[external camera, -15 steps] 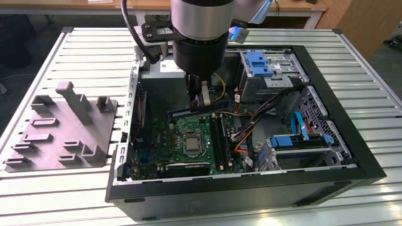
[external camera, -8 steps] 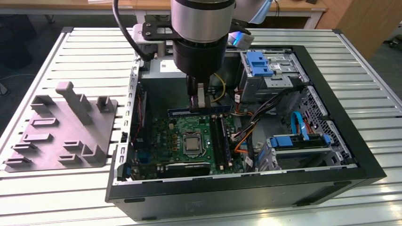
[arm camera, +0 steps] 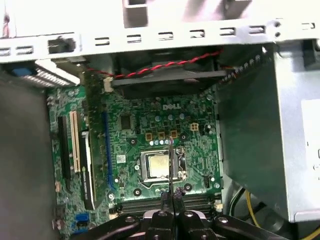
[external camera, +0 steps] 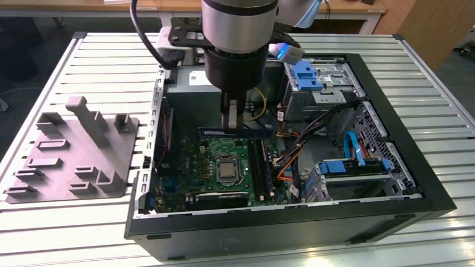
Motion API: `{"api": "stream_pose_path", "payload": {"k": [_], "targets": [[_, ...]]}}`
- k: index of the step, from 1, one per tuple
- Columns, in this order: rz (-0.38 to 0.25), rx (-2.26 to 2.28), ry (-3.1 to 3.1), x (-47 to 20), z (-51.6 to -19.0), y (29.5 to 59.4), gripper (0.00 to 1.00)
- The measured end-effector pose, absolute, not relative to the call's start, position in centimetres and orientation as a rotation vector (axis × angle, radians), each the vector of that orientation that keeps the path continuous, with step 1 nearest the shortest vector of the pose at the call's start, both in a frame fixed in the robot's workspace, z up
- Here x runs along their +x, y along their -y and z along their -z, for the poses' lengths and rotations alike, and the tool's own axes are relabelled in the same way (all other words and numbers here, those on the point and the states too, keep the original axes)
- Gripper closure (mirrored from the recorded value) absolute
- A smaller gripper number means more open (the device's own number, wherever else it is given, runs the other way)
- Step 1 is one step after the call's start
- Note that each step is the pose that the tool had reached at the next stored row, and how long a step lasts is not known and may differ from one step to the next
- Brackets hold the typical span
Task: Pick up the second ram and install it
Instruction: 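Insert the second ram into the second slot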
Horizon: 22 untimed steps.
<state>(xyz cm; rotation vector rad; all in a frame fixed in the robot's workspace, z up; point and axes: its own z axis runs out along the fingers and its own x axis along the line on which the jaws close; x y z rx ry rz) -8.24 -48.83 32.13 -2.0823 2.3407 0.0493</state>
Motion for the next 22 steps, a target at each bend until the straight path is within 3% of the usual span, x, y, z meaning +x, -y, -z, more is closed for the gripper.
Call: {"api": "stream_pose_path", "payload": {"k": [22], "targets": [[-0.046,-1.572,-2.703,-8.24,-31.46,48.83,0.89]]}}
